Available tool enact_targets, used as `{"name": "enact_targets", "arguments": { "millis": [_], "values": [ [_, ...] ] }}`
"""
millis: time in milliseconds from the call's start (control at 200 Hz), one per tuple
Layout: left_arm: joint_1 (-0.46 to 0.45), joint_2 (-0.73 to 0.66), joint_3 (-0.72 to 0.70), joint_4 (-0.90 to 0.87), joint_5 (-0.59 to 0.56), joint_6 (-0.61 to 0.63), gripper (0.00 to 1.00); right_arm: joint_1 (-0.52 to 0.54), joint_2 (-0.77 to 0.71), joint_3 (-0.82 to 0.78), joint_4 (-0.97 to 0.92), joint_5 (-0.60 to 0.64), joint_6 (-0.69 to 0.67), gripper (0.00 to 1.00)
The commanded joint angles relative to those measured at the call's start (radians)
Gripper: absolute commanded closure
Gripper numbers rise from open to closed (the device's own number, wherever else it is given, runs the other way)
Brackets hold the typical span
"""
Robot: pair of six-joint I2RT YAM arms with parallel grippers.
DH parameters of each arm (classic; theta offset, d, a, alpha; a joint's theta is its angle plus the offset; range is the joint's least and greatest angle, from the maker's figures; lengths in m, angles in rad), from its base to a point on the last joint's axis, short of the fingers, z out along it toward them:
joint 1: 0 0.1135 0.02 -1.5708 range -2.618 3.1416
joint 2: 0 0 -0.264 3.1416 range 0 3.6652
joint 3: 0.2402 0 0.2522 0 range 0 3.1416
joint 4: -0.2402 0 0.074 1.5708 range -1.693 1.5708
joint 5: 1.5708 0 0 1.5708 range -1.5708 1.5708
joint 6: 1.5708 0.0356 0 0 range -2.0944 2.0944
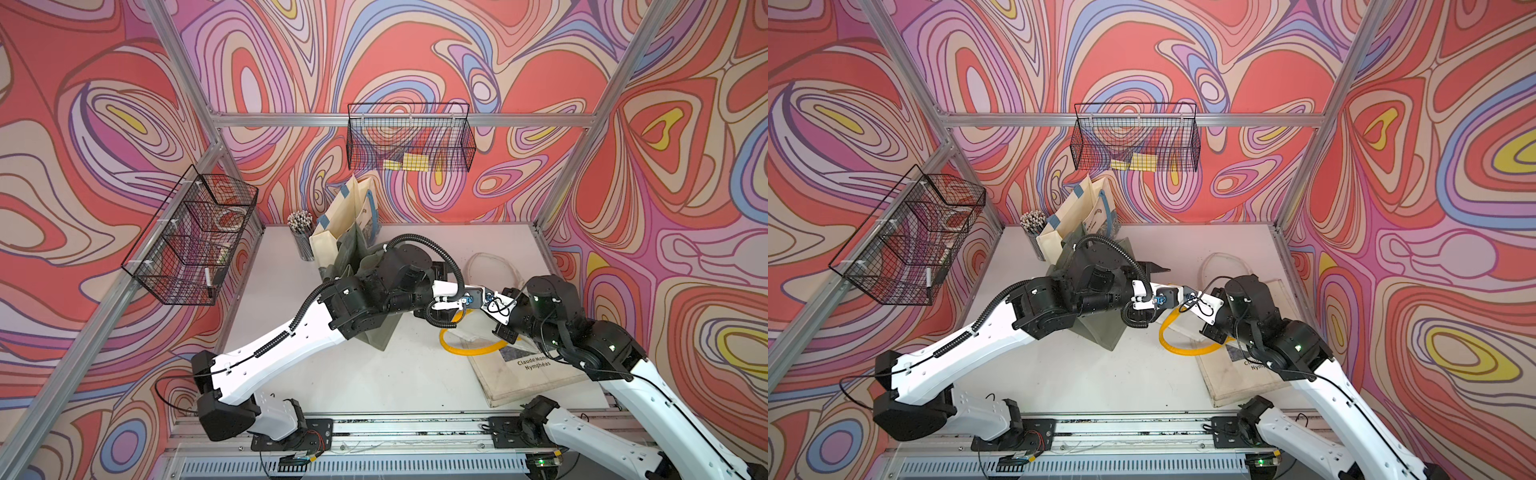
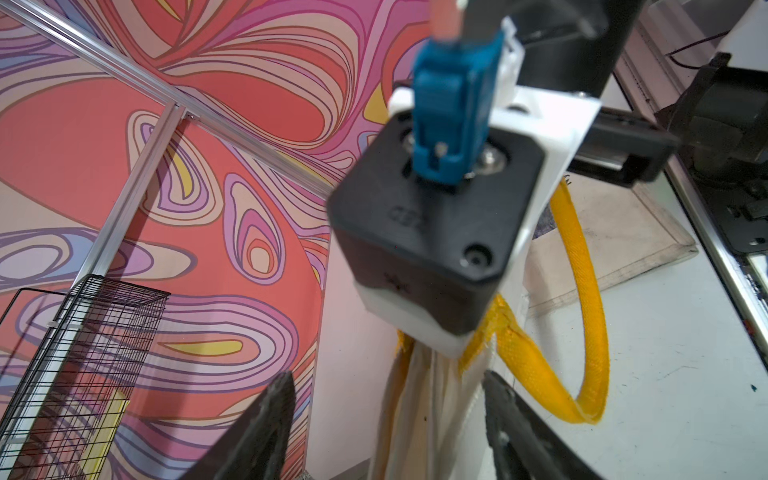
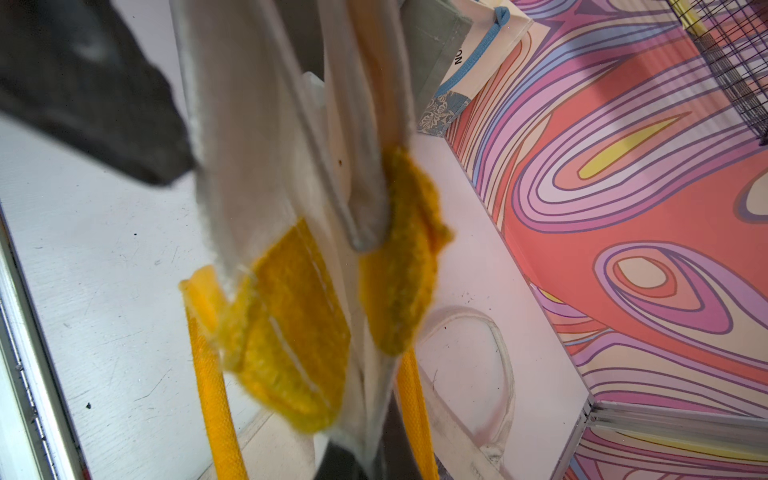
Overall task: Put away the canvas bag
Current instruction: Press the canvas bag.
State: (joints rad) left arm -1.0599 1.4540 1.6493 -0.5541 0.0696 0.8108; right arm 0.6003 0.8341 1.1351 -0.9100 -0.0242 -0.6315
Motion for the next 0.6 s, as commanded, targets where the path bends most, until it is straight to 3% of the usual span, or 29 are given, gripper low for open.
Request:
{"name": "enact_targets", "arguments": {
  "millis": [0, 295, 396, 511, 596],
  "values": [
    [-0.004, 0.02, 0.041, -0.1, 0.005, -0.008, 0.3, 0.003, -0.001, 0.04, 0.038, 0.0, -0.016, 1.0],
    [-0.002, 0.038, 0.061, -0.165, -0.042, -0.042, 0.47, 0.004, -0.03, 0.015, 0.136, 0.057, -0.027, 1.0],
    [-0.002, 0.049, 0.07, -0.165, -0.056, -0.042, 0.65, 0.004, -0.036, 0.015, 0.159, 0.046, -0.024, 1.0],
    [-0.002, 0.064, 0.086, -0.145, -0.065, -0.041, 0.99, 0.004, -0.027, 0.023, 0.149, 0.003, -0.015, 1.0],
    [-0.002, 0.059, 0.083, -0.105, -0.076, -0.028, 1.0, 0.005, -0.021, 0.019, 0.143, -0.017, 0.002, 1.0]
  ]
}}
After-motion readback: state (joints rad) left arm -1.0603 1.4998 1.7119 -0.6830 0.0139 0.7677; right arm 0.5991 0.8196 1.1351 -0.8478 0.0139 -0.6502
